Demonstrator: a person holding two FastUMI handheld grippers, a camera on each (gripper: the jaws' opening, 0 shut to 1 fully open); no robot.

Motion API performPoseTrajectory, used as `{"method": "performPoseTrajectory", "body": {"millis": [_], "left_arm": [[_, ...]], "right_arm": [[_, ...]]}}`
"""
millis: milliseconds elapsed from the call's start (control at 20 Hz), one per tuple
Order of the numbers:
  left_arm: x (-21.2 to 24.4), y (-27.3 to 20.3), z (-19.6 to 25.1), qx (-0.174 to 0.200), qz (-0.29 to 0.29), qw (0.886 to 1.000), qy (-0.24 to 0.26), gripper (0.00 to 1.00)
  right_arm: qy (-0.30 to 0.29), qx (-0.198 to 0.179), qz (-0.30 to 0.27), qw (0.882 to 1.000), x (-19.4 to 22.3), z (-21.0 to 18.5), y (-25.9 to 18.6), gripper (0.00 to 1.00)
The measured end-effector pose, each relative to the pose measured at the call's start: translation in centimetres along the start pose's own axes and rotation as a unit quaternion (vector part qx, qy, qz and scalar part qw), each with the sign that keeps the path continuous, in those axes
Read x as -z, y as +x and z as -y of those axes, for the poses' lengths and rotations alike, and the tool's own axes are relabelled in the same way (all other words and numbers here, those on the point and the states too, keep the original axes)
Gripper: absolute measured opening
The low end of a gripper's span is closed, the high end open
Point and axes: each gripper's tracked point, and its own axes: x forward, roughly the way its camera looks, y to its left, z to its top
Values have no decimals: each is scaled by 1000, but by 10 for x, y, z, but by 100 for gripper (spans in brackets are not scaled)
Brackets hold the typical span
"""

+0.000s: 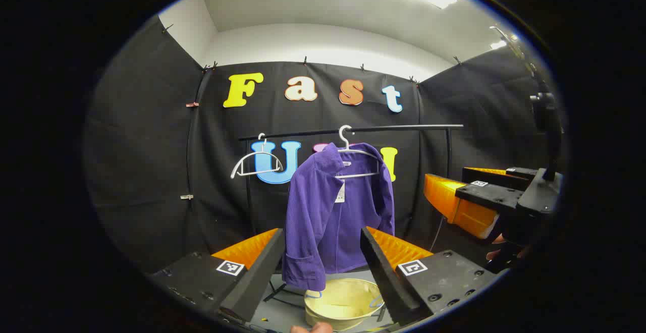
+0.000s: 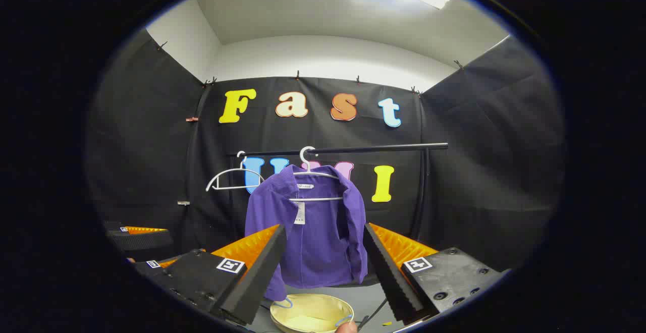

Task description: Grasp the clothes on the hanger with both hands and then place them into the laundry hamper below.

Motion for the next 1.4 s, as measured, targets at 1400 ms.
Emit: {"method": "performPoseTrajectory", "body": {"millis": [1400], "left_arm": [[-16, 15, 3, -6, 35, 999, 7, 95]], "right_arm": [[15, 35, 5, 999, -8, 17, -5, 98]]}}
